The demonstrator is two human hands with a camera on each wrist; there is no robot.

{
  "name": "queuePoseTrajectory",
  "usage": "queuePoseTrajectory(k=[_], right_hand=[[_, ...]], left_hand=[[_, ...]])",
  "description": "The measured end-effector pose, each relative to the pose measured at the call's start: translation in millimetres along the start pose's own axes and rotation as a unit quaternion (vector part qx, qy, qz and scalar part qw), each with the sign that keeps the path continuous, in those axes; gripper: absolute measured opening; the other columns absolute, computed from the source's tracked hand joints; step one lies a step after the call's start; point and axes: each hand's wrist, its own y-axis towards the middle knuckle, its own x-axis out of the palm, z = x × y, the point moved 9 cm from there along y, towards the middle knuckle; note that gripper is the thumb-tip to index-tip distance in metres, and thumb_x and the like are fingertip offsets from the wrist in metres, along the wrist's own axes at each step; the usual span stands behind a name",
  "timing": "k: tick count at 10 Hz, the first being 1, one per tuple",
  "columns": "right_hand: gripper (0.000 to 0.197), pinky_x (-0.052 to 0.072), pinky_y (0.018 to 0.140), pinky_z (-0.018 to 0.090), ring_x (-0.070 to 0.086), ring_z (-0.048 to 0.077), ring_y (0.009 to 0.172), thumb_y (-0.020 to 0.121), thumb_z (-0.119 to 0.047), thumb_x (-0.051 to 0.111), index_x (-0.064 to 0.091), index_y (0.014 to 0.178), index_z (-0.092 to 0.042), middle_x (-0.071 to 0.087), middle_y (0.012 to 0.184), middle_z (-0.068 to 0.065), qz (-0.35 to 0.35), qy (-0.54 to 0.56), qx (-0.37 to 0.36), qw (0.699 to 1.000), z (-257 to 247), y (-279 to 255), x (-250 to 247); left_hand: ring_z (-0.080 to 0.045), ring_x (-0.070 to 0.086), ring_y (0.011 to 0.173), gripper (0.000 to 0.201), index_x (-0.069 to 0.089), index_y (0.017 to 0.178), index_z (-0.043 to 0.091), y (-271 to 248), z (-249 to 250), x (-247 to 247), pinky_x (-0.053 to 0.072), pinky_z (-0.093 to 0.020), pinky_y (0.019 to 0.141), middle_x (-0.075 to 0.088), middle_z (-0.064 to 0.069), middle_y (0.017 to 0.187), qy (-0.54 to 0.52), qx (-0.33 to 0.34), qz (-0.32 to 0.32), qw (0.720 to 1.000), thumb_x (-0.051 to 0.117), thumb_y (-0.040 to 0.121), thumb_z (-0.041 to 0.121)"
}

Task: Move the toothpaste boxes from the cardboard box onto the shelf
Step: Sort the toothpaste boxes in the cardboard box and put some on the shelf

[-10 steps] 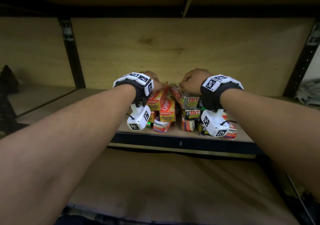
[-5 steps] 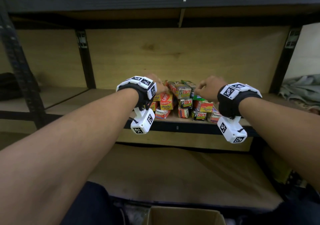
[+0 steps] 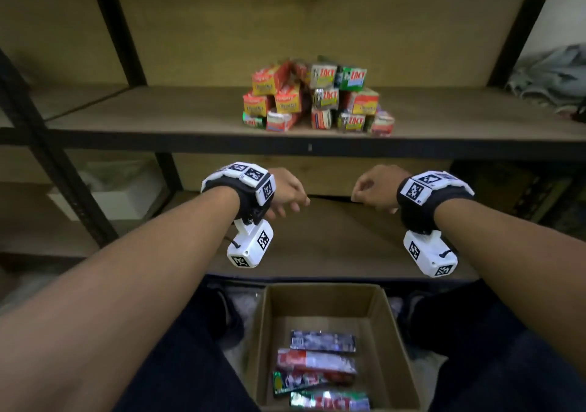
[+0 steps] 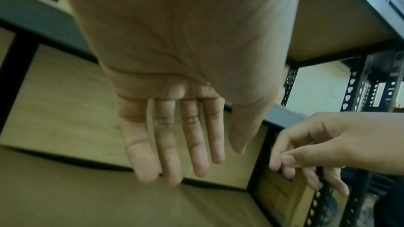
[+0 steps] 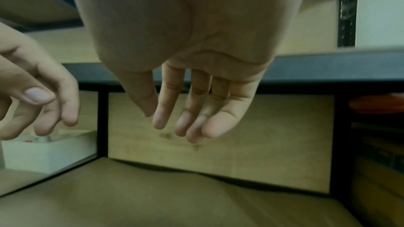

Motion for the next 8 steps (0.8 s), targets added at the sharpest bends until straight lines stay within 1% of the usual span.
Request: queuePoseTrajectory(k=[1,2,3,4,5,6,7,8], right_hand=[[0.021,0.041,0.055,0.015,0.055,0.004,0.063,0.093,-0.029,0.056,0.076,0.098,-0.027,0.069,0.099,-0.008,-0.054,-0.021,0.0,0.998,13.7,-1.5,56.4],[0.022,0.043,0.07,0.019,0.063,0.014,0.094,0.093,-0.028,0.054,0.076,0.099,-0.029,0.07,0.106,-0.009,-0.116,-0.045,-0.005,0.992,27.3,1.7,112.7],[0.021,0.039,0.078,0.019,0.064,0.016,0.1,0.092,-0.026,0.056,0.077,0.099,-0.025,0.071,0.104,-0.008,-0.15,-0.048,-0.016,0.987,37.0,1.8,162.0],[0.022,0.039,0.075,0.02,0.058,0.012,0.086,0.094,-0.024,0.055,0.077,0.099,-0.025,0.069,0.103,-0.008,-0.204,-0.032,-0.012,0.978,47.0,-4.4,209.7],[0.02,0.042,0.065,0.019,0.058,0.007,0.073,0.094,-0.026,0.056,0.075,0.097,-0.024,0.069,0.091,-0.012,-0.245,0.002,0.017,0.969,65.4,-11.2,255.1],[0.019,0.042,0.06,0.02,0.052,0.001,0.06,0.094,-0.026,0.057,0.075,0.098,-0.02,0.063,0.079,-0.012,-0.273,0.035,0.048,0.96,84.5,-19.2,299.8],[0.019,0.05,0.073,0.025,0.063,0.012,0.078,0.093,-0.026,0.058,0.075,0.097,-0.019,0.07,0.097,-0.004,-0.313,0.038,0.075,0.946,98.5,-27.0,346.1],[0.023,0.053,0.091,0.035,0.064,0.025,0.1,0.094,-0.029,0.054,0.073,0.101,-0.017,0.067,0.115,0.004,-0.328,0.009,0.075,0.942,104.6,-31.9,383.6]], left_hand=[[-0.018,0.064,0.068,0.019,0.073,0.09,0.024,13.8,-27.4,51.9,0.052,-0.03,0.062,0.074,0.003,0.091,-0.007,-0.015,-0.034,0.999,0.055,0.088,0.029],[-0.021,0.064,0.066,0.017,0.073,0.09,0.021,27.2,-54.3,102.5,0.056,-0.032,0.062,0.073,-0.001,0.087,-0.013,-0.028,-0.073,0.997,0.057,0.088,0.025],[-0.022,0.058,0.061,0.015,0.072,0.091,0.016,33.2,-77.6,149.6,0.049,-0.025,0.05,0.068,-0.009,0.086,-0.028,-0.055,-0.125,0.99,0.058,0.089,0.021],[-0.027,0.07,0.074,0.028,0.075,0.097,0.011,38.6,-97.4,179.7,0.053,-0.024,0.057,0.074,-0.011,0.095,0.006,-0.07,-0.146,0.987,0.065,0.079,0.029],[-0.027,0.073,0.082,0.028,0.075,0.094,0.02,44.4,-122.3,206.7,0.059,-0.033,0.069,0.076,-0.002,0.088,0.047,-0.077,-0.156,0.984,0.063,0.077,0.039],[-0.028,0.07,0.087,0.023,0.069,0.109,0.016,51.8,-155.3,238.5,0.058,-0.035,0.074,0.073,-0.005,0.106,0.028,-0.13,-0.168,0.977,0.062,0.092,0.031],[-0.027,0.061,0.116,0.036,0.06,0.129,0.012,51.0,-181.9,268.5,0.05,-0.036,0.097,0.063,-0.008,0.129,0.092,-0.153,-0.202,0.963,0.057,0.096,0.026],[-0.024,0.061,0.114,0.034,0.065,0.123,0.014,53.2,-207.1,283.9,0.049,-0.034,0.095,0.065,-0.004,0.121,0.13,-0.171,-0.216,0.952,0.061,0.093,0.029]])
